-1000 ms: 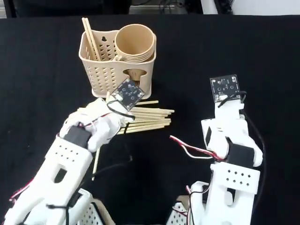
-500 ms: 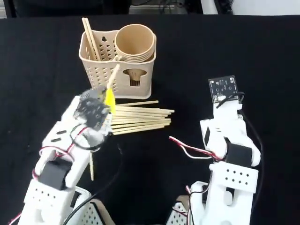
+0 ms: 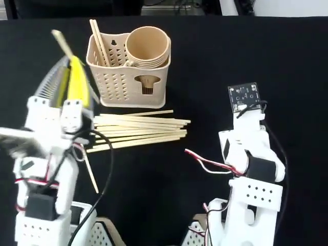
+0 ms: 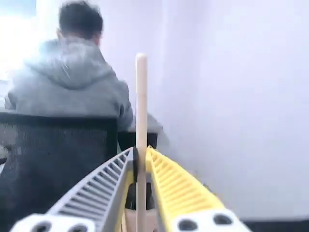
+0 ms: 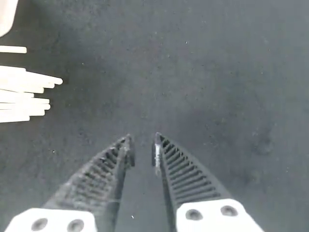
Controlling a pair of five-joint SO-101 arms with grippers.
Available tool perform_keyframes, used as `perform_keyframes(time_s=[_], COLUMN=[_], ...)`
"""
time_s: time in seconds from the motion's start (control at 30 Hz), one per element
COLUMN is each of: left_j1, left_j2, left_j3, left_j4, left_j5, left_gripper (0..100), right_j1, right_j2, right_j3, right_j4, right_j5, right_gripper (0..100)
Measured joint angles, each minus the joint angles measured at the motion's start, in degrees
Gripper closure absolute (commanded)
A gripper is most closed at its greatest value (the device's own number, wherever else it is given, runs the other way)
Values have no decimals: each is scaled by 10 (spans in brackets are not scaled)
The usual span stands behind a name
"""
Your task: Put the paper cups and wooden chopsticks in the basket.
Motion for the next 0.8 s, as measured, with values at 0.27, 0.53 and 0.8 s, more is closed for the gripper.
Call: perform_keyframes(time_s=[0.27,0.53,0.8], left_j1=[-22,-71,-71], left_j2=[197,489,666], left_j3=[-116,-287,-315], left_j4=[-151,-182,-185], left_j5=[68,166,171], left_gripper=[972,971,971], right_j1=[0,0,-1], right_j2=[0,0,1], right_j3=[0,2,7], right_j4=[0,0,0], right_j5=[0,0,12], right_gripper=[920,920,920])
